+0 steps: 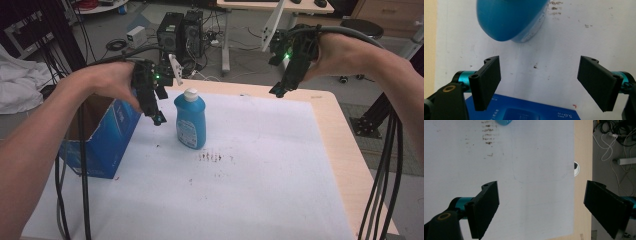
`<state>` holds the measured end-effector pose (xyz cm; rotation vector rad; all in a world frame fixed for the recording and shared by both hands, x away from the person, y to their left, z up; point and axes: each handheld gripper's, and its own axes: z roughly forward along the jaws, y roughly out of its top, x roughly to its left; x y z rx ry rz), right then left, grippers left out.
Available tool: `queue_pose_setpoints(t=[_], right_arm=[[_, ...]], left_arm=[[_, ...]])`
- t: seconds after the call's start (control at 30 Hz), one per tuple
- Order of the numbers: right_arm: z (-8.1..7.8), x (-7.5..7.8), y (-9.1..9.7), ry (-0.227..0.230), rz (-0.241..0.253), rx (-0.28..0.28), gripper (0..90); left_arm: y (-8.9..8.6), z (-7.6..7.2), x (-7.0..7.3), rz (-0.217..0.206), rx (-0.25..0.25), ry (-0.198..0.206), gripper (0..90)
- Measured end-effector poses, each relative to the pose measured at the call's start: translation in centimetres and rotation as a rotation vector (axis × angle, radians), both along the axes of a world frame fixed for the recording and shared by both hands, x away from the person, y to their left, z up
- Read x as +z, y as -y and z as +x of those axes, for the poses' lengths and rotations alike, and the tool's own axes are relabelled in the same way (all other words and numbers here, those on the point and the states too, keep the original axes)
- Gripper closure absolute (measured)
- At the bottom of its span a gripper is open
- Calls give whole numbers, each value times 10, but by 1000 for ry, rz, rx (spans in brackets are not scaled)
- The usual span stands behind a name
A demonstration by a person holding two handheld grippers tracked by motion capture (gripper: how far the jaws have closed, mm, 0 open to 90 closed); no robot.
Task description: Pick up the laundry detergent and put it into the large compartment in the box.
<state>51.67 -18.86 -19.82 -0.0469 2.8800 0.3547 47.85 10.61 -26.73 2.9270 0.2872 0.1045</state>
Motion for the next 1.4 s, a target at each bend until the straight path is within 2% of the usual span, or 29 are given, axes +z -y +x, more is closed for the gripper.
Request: queue_pose_setpoints(t=[0.23, 0.3, 0.4, 0.47, 0.6, 0.87, 0.9, 0.97, 1.0, 1.1, 1.27, 1.4], right_arm=[[-1, 2, 2, -1, 3, 5, 121], [-1, 2, 2, -1, 14, 5, 121], [-2, 2, 2, 2, 9, 11, 122], [-3, 2, 2, 1, 9, 11, 122], [-2, 2, 3, 2, 0, 14, 122], [-1, 0, 1, -2, -5, 13, 122], [-1, 1, 1, -2, -3, 12, 121], [-1, 0, 1, -1, -5, 12, 122], [-1, 0, 1, -1, -8, 11, 121], [-2, -1, 2, -3, -13, 8, 121], [-1, -1, 2, 1, -20, 12, 122], [-2, -2, 1, -1, -21, 10, 121]], left_arm=[[2, 16, 4, -4, -3, -4, 190], [3, 25, 5, -11, -17, -13, 191], [3, 29, 5, -18, -26, -10, 190], [4, 34, 4, -28, -39, -22, 190], [10, 40, -2, -47, -99, -40, 190], [15, 49, -7, -96, -195, -36, 190], [15, 49, -7, -96, -195, -36, 190], [18, 50, -9, -107, -245, -38, 190], [18, 50, -9, -107, -245, -38, 190], [21, 50, -12, -118, -299, -35, 190], [24, 50, -14, -125, -347, -24, 191], [27, 49, -15, -134, -358, -24, 193]])
